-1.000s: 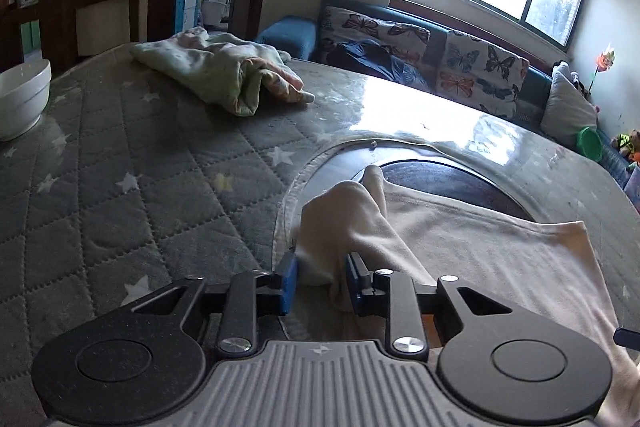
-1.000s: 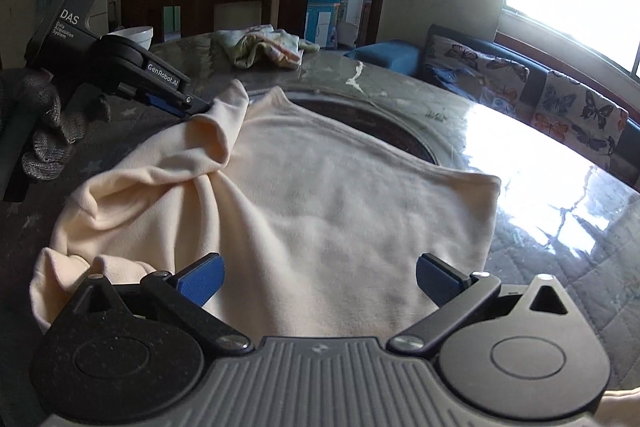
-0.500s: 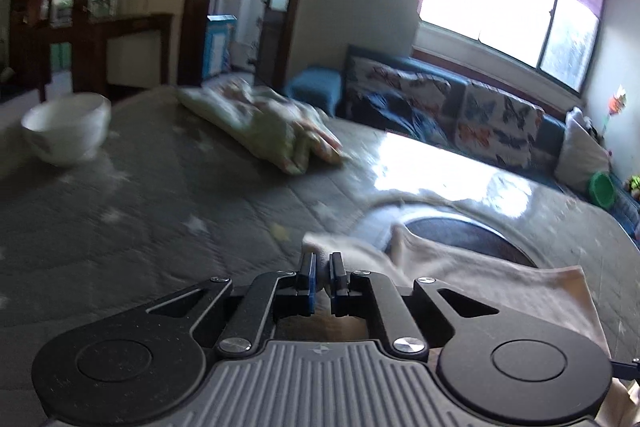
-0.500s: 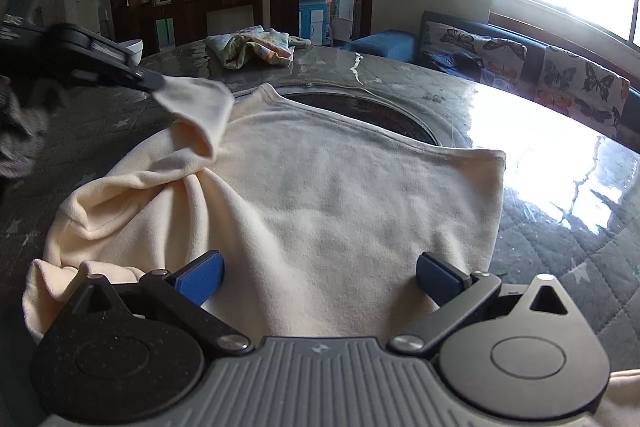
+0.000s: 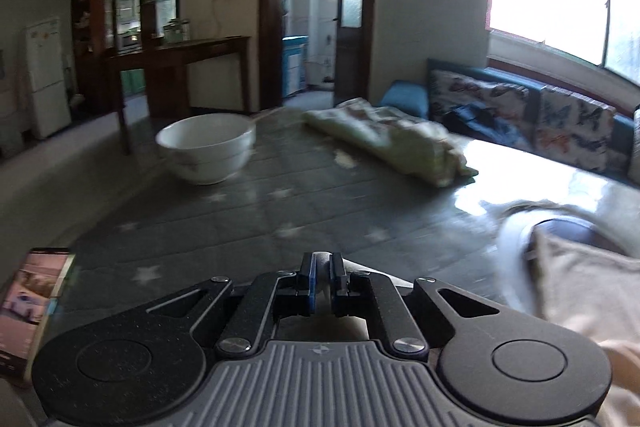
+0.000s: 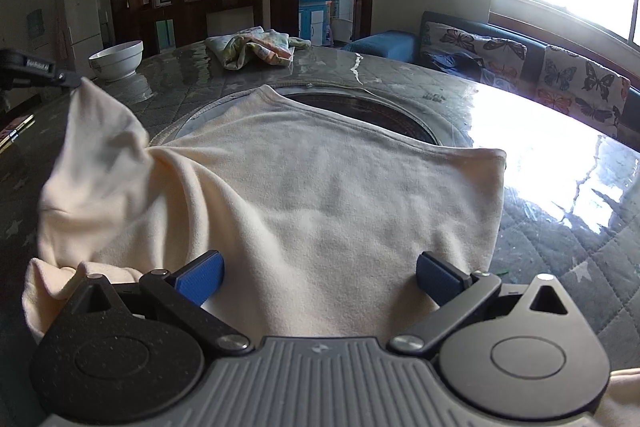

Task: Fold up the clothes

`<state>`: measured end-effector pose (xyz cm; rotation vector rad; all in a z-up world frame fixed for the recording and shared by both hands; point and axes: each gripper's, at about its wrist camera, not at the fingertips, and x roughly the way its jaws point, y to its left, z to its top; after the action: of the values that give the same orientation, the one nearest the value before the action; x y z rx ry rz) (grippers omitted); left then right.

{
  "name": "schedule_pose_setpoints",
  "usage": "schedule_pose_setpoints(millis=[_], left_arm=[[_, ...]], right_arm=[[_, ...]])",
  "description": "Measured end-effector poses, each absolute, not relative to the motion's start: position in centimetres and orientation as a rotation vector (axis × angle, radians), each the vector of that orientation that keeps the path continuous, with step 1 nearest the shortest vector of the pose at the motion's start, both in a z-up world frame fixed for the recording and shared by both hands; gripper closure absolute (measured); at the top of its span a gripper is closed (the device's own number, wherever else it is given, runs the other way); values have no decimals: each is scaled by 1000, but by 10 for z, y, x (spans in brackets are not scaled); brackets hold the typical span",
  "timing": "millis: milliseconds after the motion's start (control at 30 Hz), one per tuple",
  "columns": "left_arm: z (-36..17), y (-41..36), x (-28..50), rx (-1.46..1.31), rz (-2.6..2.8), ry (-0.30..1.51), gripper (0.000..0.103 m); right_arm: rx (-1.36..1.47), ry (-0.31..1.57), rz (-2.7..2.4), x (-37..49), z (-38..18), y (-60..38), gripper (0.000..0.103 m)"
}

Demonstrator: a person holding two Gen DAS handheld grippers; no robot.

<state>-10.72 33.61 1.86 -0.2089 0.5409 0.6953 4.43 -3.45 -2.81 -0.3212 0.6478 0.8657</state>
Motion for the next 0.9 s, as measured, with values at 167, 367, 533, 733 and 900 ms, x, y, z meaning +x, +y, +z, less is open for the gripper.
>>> schedule_pose_setpoints(millis=[167, 367, 533, 733, 900], left_arm=[[-2, 347, -115, -154, 742, 601, 96], [-19, 354, -114, -133, 747, 653, 96], [-19, 354, -109, -102, 749, 679, 92], [-18, 354, -105, -87, 760, 699, 85], [-10, 349, -104, -80, 751, 690, 79]], right_arm=[[-320, 649, 866, 44, -28, -34, 0], [-317, 648, 867, 45, -28, -34, 0], [-314, 648, 867, 45, -28, -34, 0], [-312, 648, 868, 45, -29, -35, 0], [-311, 649, 868, 45, -29, -34, 0]])
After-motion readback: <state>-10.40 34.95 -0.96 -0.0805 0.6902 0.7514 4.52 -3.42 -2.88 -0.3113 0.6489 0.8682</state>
